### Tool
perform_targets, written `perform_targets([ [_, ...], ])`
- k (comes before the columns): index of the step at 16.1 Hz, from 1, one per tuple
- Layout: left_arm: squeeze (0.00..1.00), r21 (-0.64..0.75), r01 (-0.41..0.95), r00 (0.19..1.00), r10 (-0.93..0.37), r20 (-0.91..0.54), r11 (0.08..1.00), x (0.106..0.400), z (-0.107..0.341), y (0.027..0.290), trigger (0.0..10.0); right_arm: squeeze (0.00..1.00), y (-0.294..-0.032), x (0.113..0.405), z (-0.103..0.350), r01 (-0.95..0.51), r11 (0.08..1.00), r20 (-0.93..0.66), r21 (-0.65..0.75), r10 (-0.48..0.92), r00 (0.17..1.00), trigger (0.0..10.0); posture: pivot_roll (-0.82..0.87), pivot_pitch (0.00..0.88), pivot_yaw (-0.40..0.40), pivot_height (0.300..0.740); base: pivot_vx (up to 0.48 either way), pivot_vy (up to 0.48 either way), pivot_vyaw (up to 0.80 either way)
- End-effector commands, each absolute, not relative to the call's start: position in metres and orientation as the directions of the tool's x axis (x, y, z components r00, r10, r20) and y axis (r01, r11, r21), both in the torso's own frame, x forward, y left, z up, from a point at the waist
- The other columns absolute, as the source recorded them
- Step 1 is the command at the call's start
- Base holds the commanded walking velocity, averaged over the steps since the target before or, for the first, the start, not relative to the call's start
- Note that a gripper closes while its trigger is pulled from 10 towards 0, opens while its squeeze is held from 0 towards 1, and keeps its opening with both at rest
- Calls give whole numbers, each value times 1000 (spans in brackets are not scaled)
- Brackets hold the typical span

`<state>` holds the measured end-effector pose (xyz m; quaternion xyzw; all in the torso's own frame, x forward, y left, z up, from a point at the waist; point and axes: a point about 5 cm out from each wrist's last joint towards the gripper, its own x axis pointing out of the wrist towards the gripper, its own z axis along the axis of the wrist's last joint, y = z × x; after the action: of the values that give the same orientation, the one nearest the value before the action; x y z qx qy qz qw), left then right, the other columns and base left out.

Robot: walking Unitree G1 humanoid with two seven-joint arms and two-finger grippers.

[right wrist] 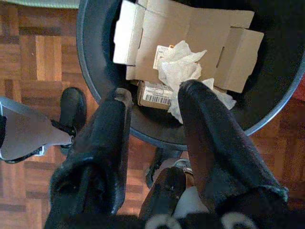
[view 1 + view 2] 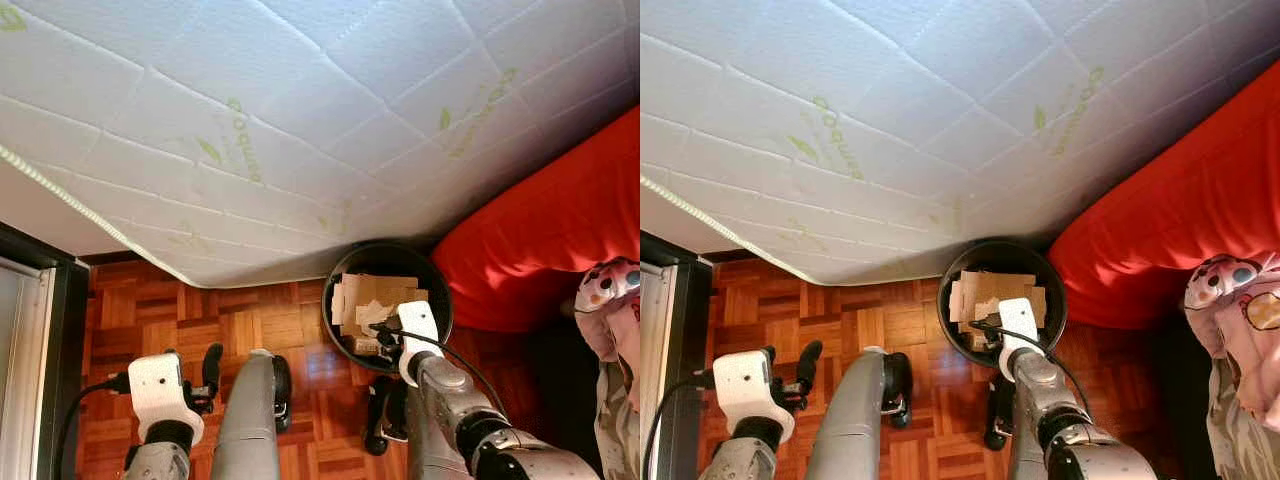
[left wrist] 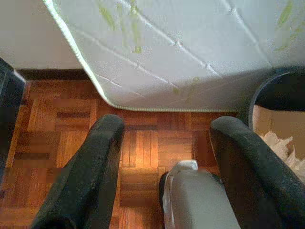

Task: Clean up the room

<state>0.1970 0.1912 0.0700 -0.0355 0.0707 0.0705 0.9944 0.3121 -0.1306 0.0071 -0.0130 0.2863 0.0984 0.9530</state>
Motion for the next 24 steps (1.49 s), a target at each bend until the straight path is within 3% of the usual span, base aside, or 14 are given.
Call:
perform_targets([
  [1, 0, -44, -181, 957, 165, -240, 983, 185, 48, 198, 10000, 0, -138, 297, -8, -159, 984, -585, 75, 173, 792, 10000, 266, 449, -5, 648, 0, 0, 0],
  [5, 0, -19, -196, 913, 175, -369, 980, 184, 5, 208, 10000, 0, -171, 275, -25, -10, 994, -606, 105, 72, 792, 10000, 216, 329, -14, 663, 0, 0, 0],
  [8, 0, 8, -210, 852, 188, -488, 978, 190, -31, 214, 10000, 0, -192, 237, -51, 67, 994, -677, 87, 10, 736, 10000, 155, 157, -29, 698, 0, 0, 0],
  [11, 0, 33, -181, 791, 165, -588, 983, 192, -53, 211, 10000, 0, -202, 218, -62, 131, 989, -708, 76, -39, 705, 10000, 124, 62, -20, 738, 0, 0, 0],
  [13, 0, 41, -198, 764, 180, -619, 979, 190, -59, 214, 10000, 0, -202, 211, -65, 161, 984, -720, 83, -52, 692, 10000, 115, 16, -26, 740, 0, 0, 0],
  [18, 0, 32, -217, 694, 177, -698, 976, 183, -75, 205, 10000, 0, -203, 192, -77, 180, 981, -773, 73, -58, 632, 10000, 47, 0, -34, 740, 0, 0, 0],
  [24, 0, 9, -150, 676, 110, -728, 989, 194, -75, 193, 10000, 0, -208, 180, -82, 169, 984, -806, 49, -61, 589, 10000, -22, 0, -8, 740, 0, 0, -224],
])
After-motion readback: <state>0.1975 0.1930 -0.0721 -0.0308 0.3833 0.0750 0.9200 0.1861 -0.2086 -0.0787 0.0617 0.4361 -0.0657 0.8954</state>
